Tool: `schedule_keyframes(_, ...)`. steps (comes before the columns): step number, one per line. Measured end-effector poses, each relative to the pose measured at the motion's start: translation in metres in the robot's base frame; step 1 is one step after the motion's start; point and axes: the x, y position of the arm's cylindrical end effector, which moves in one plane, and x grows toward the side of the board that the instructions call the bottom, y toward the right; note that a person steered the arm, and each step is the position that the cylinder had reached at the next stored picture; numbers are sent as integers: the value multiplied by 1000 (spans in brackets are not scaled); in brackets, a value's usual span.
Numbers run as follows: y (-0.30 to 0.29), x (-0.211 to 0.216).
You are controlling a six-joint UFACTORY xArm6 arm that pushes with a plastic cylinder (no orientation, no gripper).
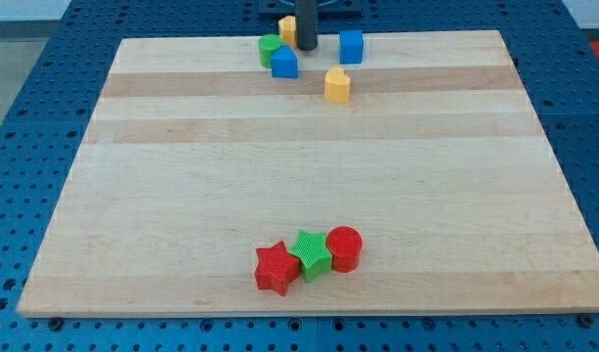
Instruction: Place the blue cube right to the yellow heart
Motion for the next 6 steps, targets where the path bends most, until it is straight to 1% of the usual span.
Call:
schedule_keyframes(2,58,-3)
schedule_keyframes(3,84,14)
schedule_keyframes(4,96,58)
schedule_keyframes(5,96,67)
schedule_keyframes(6,87,12)
